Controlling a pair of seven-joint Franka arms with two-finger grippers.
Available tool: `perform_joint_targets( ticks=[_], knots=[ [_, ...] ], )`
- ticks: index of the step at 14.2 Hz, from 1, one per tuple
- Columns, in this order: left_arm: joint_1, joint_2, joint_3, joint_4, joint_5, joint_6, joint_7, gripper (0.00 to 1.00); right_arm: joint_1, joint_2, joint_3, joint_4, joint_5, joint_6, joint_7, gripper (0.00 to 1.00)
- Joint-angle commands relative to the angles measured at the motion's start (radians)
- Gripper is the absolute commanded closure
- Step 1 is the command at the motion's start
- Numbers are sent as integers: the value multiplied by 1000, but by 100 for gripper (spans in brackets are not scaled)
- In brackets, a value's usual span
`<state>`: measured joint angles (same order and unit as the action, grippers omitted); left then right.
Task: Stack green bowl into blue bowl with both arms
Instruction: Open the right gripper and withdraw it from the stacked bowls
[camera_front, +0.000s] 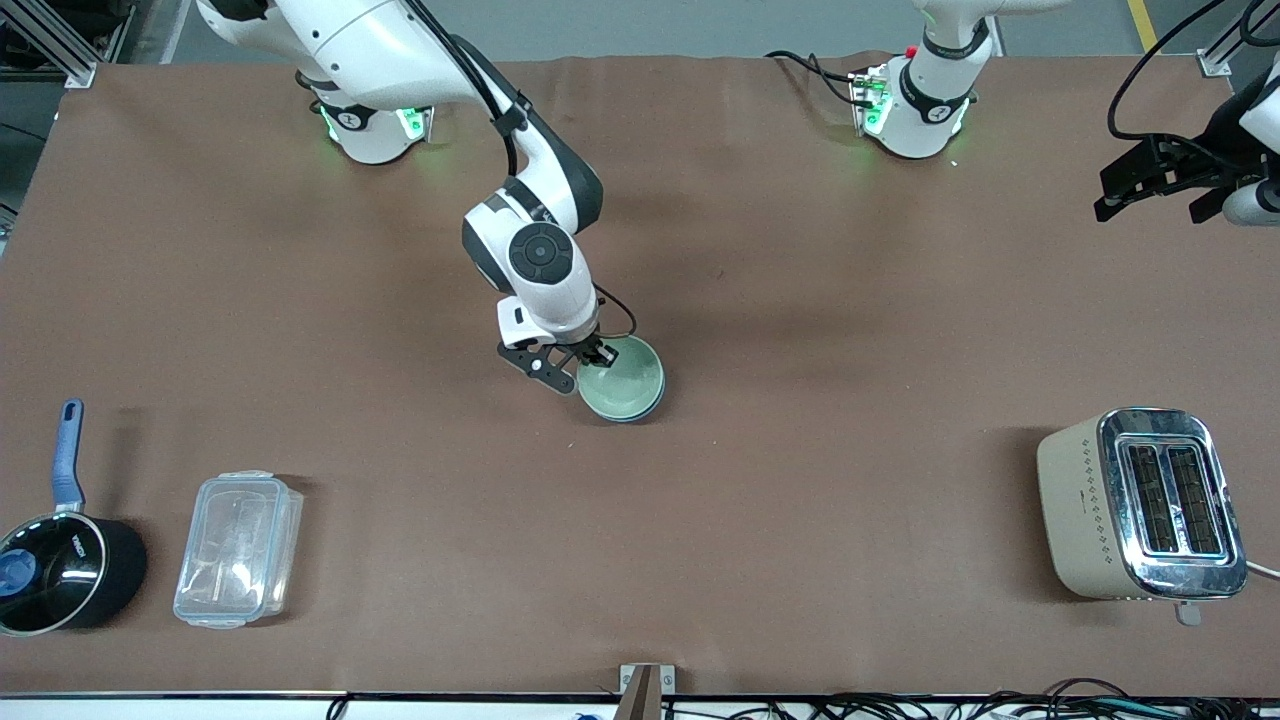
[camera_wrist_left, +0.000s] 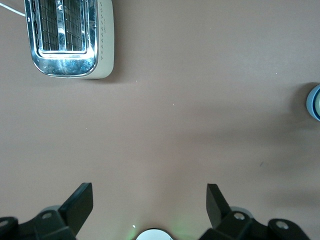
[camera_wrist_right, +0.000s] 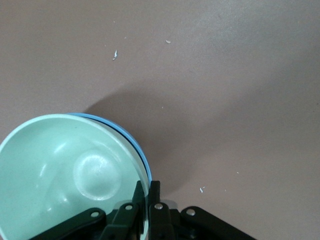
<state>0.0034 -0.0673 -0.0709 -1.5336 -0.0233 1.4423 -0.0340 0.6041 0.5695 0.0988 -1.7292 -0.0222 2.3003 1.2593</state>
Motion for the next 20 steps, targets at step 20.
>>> perform_joint_targets(
  ticks=[20],
  knots=[
    [0,30,3,46,16,-2,11,0,-527,-620,-251,230,-9,-766,-1172,0]
  ],
)
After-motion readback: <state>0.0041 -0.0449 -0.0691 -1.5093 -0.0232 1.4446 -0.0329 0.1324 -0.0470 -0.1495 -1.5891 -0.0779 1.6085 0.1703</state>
